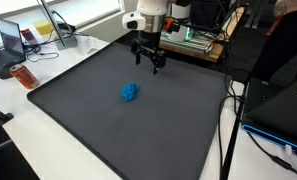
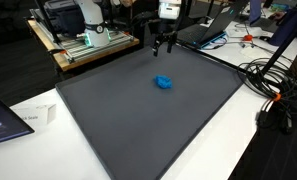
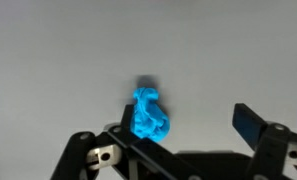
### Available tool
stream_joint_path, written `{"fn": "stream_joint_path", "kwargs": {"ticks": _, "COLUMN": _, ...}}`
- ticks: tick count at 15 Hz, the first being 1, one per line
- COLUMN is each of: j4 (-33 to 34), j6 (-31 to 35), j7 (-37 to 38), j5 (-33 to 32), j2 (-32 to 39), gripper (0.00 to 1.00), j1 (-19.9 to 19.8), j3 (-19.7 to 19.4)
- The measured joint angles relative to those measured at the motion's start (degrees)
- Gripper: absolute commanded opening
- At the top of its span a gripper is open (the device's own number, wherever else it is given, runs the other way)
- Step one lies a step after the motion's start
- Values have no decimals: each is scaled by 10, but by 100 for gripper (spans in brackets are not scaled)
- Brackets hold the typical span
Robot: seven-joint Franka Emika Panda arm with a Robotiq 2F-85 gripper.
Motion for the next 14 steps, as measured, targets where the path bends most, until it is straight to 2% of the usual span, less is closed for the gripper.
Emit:
{"fn": "stream_joint_path", "kwargs": {"ticks": 6, "j4": 20, "j6": -24, "j7": 11, "j5": -12, "j2": 6, "gripper": 100, "j1": 0, "j3": 13}}
{"fn": "stream_joint_path", "kwargs": {"ticks": 14, "j4": 164, "j6": -181, "j7": 70, "j5": -44, "j2": 83, "gripper": 100, "j1": 26, "j3": 25}}
